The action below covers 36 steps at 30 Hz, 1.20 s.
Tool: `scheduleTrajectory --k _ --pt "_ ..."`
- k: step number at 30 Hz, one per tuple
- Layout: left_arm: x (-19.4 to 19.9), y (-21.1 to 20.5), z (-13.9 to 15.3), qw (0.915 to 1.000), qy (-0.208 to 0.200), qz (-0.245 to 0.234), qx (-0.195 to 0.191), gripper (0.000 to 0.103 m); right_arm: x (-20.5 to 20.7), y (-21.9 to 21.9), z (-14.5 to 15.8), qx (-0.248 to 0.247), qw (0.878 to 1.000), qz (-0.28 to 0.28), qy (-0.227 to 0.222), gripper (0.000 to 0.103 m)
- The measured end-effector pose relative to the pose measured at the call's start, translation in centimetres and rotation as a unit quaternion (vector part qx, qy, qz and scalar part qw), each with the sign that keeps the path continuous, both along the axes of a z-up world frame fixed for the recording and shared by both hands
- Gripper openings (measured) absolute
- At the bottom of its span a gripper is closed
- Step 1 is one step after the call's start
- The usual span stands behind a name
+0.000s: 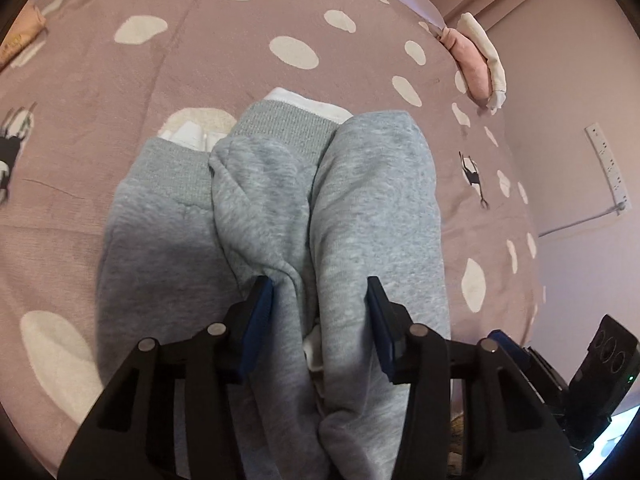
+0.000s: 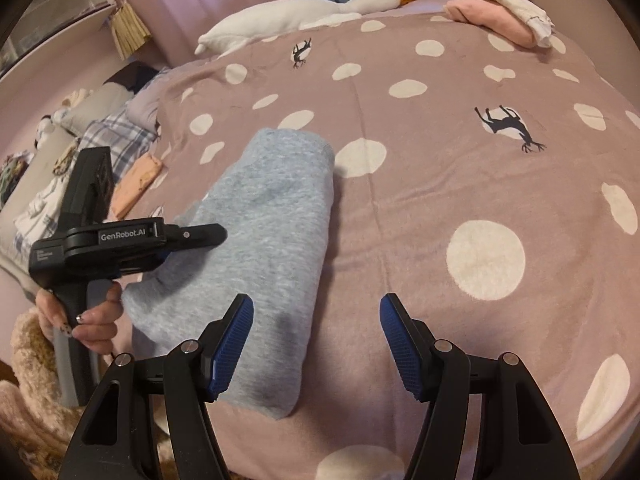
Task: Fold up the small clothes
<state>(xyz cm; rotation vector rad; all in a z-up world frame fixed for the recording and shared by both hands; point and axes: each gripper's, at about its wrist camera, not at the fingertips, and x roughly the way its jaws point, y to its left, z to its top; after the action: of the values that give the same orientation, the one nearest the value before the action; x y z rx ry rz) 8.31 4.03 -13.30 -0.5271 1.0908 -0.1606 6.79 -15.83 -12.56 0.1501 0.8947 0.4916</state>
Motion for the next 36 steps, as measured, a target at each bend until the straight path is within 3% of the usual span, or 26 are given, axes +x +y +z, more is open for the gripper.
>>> scheduleTrajectory --k 2,4,7,15,17,18,20,22,24,26,29,32,34,36 --pt "-0.6 0.2 0.5 0.9999 -0.003 0.003 0.01 0.055 0.0 0.1 0.0 -0.003 1.0 0.001 -0.001 0.065" --pt "-1.0 0.5 0.9 0.9997 -0.006 0.009 0.02 0.07 -0.1 0.0 0.1 -0.003 1.0 0.001 -0.004 0.065" --pt "-1.6 1.5 1.0 0.9996 -0.013 0.019 0.014 0.075 0.0 -0.1 0.0 0.0 1.0 0.0 -0.001 0.065" --pt "-0.2 0.8 -0.5 0.9976 0.014 -0.022 -0.064 0.075 0.4 -0.1 -0.4 0.002 1.0 -0.004 0.011 0.065" --pt "0.6 0.3 -0.8 0.9971 0.019 -0.025 -0.069 0.074 0.3 -0.1 -0.4 0.002 1.0 -0.006 0.012 0.065" --pt "1.1 0.1 -1.0 0.9974 0.023 -0.023 -0.064 0.07 0.3 -0.2 -0.4 0.003 1.0 -0.007 0.013 0.065" --pt "1.5 0.0 -1.1 0.9979 0.025 -0.019 -0.057 0.053 0.4 -0.2 -0.5 0.004 1.0 -0.008 0.015 0.065" --pt "1.5 0.1 -1.1 0.9979 0.021 -0.019 -0.058 0.028 0.3 -0.2 -0.5 0.002 1.0 -0.008 0.016 0.065" --pt "0.9 0.4 -0.4 0.9985 0.012 -0.012 -0.052 0.021 0.4 -0.1 -0.6 0.001 1.0 -0.008 0.017 0.065" --pt "-0.3 0.7 1.3 0.9992 -0.001 0.0 -0.04 0.019 0.5 0.0 -0.6 -0.001 1.0 -0.008 0.019 0.065" --pt "-2.6 1.4 4.6 0.9972 -0.048 0.01 -0.057 0.018 0.5 0.5 -0.1 -0.005 1.0 -0.003 0.012 0.065" --pt "-5.0 2.4 6.6 0.9964 -0.076 0.031 -0.023 0.017 0.5 1.0 0.4 -0.005 1.0 0.006 0.002 0.065" --pt "-6.2 3.1 6.8 0.996 -0.083 0.031 -0.011 0.018 0.3 1.5 0.6 -0.005 1.0 0.016 -0.004 0.065" --pt "-6.9 4.0 5.4 0.9972 -0.065 0.036 -0.005 0.019 0.3 2.0 0.7 -0.006 1.0 0.024 -0.007 0.065"
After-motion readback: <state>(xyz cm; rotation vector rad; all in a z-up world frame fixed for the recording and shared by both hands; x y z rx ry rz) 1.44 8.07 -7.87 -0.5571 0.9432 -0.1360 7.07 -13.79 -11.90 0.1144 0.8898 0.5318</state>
